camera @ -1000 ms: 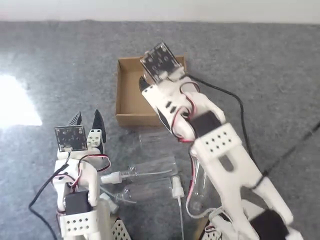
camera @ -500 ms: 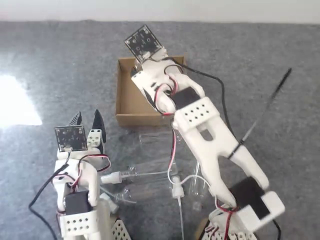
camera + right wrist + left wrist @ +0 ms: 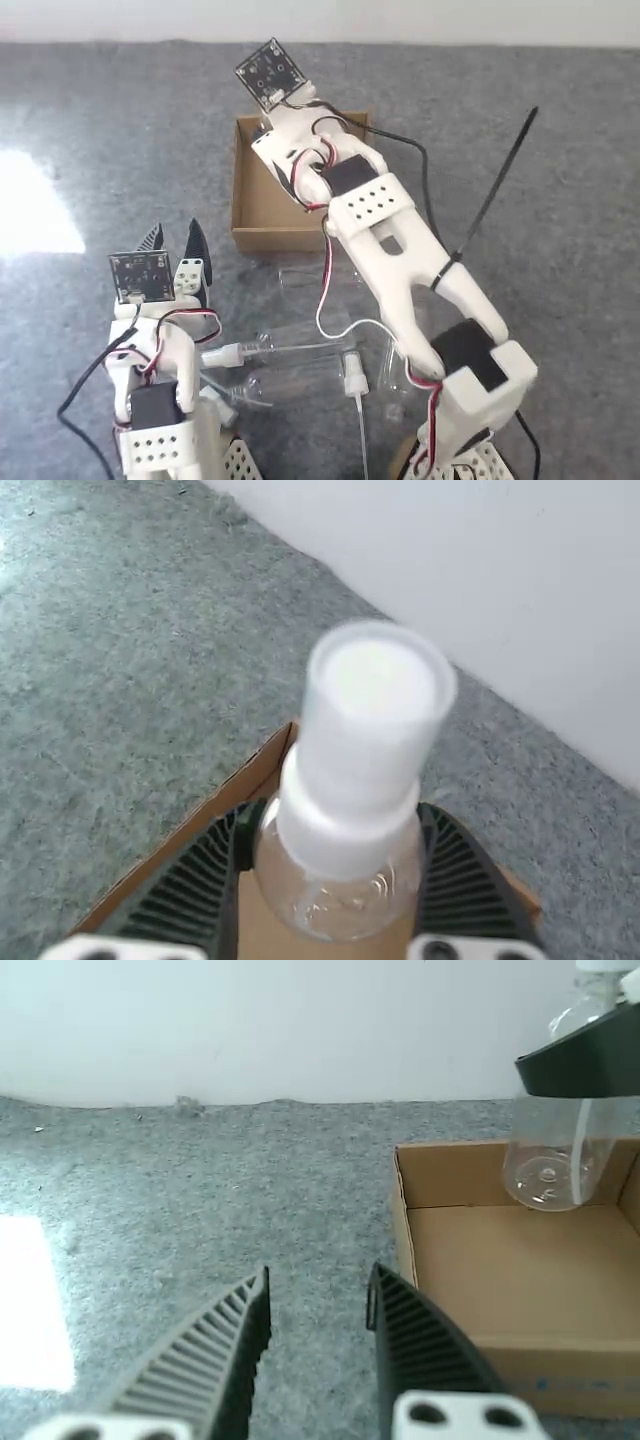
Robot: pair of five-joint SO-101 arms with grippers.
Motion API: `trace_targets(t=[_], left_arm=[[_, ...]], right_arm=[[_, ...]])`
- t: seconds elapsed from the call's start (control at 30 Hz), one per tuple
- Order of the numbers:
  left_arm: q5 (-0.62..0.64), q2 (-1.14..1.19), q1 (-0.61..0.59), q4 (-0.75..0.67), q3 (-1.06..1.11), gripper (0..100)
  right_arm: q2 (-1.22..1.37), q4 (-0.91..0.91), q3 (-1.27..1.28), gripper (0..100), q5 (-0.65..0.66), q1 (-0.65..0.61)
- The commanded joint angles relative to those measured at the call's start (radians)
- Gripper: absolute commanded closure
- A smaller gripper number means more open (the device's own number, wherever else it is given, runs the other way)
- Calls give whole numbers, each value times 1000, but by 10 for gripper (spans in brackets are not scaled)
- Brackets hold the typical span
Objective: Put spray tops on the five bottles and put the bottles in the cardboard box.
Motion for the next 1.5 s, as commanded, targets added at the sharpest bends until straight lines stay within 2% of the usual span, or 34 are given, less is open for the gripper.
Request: trace_targets(t=[0.0,0.17,1.1,1.27,1.47], left_arm=[[-8,-15,-2,-14,-7,848],[-8,-15,0,-14,-7,848],[-8,-15,3,-14,-7,848],[-8,-15,3,-14,-7,848],[-8,-15,3,-14,-7,848]], right_arm=[[13,-25,-114,887,-55,4],[107,-25,-222,887,-110,5],[570,-24,-647,887,-117,-5],[624,-24,-690,884,-224,1],[644,-25,-690,883,-224,-1]])
